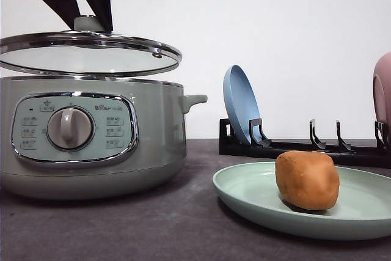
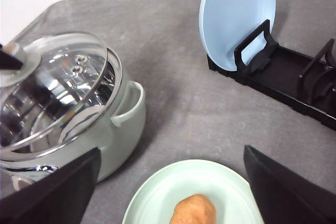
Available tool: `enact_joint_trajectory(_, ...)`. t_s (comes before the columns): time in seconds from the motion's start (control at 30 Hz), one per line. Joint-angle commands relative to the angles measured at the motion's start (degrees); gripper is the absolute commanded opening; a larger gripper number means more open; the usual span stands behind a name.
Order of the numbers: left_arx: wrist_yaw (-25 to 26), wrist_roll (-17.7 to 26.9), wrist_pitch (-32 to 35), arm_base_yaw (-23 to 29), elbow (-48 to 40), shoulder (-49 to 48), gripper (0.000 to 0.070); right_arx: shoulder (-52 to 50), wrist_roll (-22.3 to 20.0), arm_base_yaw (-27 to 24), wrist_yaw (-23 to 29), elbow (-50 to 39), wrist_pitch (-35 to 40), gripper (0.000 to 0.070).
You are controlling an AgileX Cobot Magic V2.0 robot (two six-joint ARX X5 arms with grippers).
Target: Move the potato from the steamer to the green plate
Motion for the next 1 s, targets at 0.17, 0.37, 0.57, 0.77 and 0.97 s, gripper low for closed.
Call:
enact_joint_trajectory(0.17, -1.3, 1.6, 2.4, -0.3, 2.4, 0.7, 0.0001, 0.2, -0.6, 0.4, 0.2, 0.7, 0.1, 0.0549)
enact_joint_trajectory(0.37, -1.3, 1.6, 2.4, -0.3, 2.4, 2.6, 0.0001, 0.2, -0.6, 0.4, 0.3, 0.7, 0.2, 0.0549)
enact_joint_trajectory(0.57, -1.4, 1.6, 3.1, -0.3, 2.4, 3.0, 0.0001, 0.2, -0.6, 0.4, 0.2, 0.7, -0.1, 0.0549)
enact_joint_trajectory(0.77, -1.5, 1.8, 2.9, -0.2, 2.4, 3.2, 0.0001, 0.2, -0.6, 0.4, 0.3, 0.7, -0.1, 0.0549)
enact_joint_trajectory(0.97, -1.5, 1.8, 2.4, -0.3, 2.4, 4.6, 0.0001, 0.2, -0.6, 0.4, 0.3, 0.7, -0.1, 0.0549)
